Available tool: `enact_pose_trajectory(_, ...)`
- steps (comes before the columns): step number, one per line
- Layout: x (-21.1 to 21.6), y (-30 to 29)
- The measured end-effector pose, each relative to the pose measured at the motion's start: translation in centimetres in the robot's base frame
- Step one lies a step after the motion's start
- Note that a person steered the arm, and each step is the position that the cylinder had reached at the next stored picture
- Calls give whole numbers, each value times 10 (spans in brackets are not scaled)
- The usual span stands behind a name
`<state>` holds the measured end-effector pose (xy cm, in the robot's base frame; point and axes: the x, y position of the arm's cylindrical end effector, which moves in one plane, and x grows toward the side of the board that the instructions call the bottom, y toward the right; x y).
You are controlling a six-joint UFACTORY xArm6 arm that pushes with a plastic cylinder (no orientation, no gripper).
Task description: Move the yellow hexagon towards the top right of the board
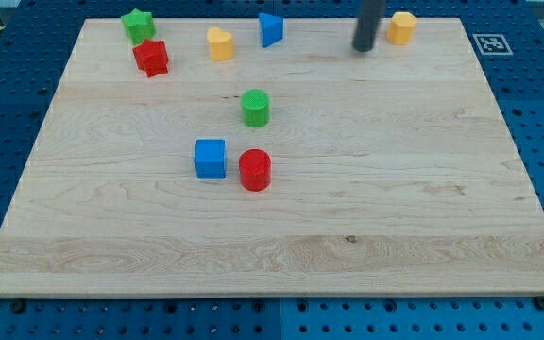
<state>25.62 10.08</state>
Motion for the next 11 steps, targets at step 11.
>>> enact_pose_trajectory(11,-17,110)
